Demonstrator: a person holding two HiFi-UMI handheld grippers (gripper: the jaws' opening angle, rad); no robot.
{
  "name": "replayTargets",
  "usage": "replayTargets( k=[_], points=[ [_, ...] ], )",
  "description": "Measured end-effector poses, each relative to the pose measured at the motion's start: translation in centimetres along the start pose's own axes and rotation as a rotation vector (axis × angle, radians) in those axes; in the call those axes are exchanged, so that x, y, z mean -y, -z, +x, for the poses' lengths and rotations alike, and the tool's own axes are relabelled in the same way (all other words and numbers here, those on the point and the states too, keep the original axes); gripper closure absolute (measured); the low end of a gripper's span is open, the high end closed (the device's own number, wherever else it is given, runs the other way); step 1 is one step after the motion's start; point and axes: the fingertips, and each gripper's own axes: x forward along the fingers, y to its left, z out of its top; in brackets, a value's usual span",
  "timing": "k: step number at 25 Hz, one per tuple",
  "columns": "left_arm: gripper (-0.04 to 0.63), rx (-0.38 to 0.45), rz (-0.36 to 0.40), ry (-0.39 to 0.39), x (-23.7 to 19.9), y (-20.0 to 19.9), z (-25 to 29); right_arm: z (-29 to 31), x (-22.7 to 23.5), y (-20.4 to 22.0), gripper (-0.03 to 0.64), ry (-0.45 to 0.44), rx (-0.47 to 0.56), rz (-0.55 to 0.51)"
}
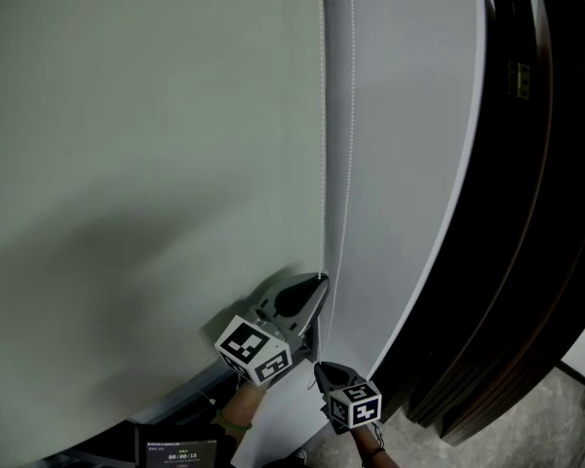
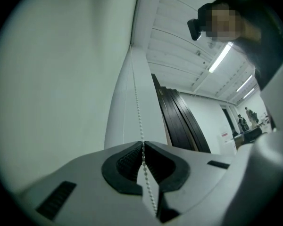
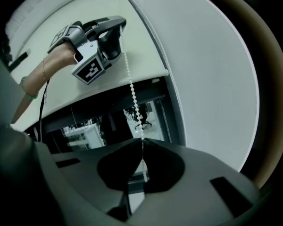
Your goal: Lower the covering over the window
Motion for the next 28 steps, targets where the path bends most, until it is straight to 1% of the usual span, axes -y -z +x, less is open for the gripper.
replayTargets(
  k=[2,4,6,9,12,13,15,17,20,22,24,25,26,28],
  points=[
    [0.583,-0.045,0.027,-0.009,-0.1,1.9,-0.4,0.0,0.1,1.3,0.604,0.006,-0.046,-0.007],
    [0.583,-0.066,0.007,-0.023,-0.5,3.8,-1.1,-0.3,0.1,2.2,0.603,0.018,-0.069,-0.026],
    [0.583,-0.094,-0.018,-0.042,-1.0,5.3,-2.0,-0.8,0.2,1.9,0.603,0.026,-0.057,-0.024],
    [0.583,-0.197,-0.022,-0.063,-1.3,9.0,-3.2,-1.8,0.8,-0.3,0.603,0.028,0.000,0.011],
    [0.583,-0.302,-0.083,-0.080,-1.3,13.9,-4.7,-3.0,1.0,-5.0,0.603,0.010,0.108,0.016],
    [0.583,-0.323,-0.107,-0.089,-1.2,15.3,-5.3,-3.5,0.8,-7.0,0.603,-0.003,0.152,0.005],
    [0.583,-0.335,-0.154,-0.102,-1.1,17.1,-6.4,-4.6,0.0,-11.3,0.603,-0.034,0.238,-0.031],
    [0.583,-0.330,-0.175,-0.105,-0.9,17.6,-6.8,-5.8,-1.1,-15.5,0.603,-0.071,0.318,-0.075],
    [0.583,-0.349,-0.145,-0.101,-0.6,17.7,-6.5,-7.2,-3.2,-21.4,0.601,-0.131,0.409,-0.148],
    [0.583,-0.348,-0.141,-0.110,-0.5,17.6,-6.5,-7.5,-4.7,-24.7,0.599,-0.163,0.443,-0.207],
    [0.583,-0.339,-0.150,-0.119,-0.4,17.5,-6.6,-7.2,-5.9,-27.3,0.569,-0.191,0.461,-0.255],
    [0.583,-0.339,-0.152,-0.118,-0.3,17.5,-6.6,-6.9,-6.3,-28.5,0.545,-0.203,0.467,-0.271],
    [0.583,-0.340,-0.152,-0.113,-0.1,17.5,-6.5,-6.5,-6.6,-29.5,0.534,-0.212,0.472,-0.287],
    [0.583,-0.340,-0.154,-0.099,0.4,17.7,-6.0,-6.0,-7.0,-31.4,0.531,-0.216,0.487,-0.322]
  ],
)
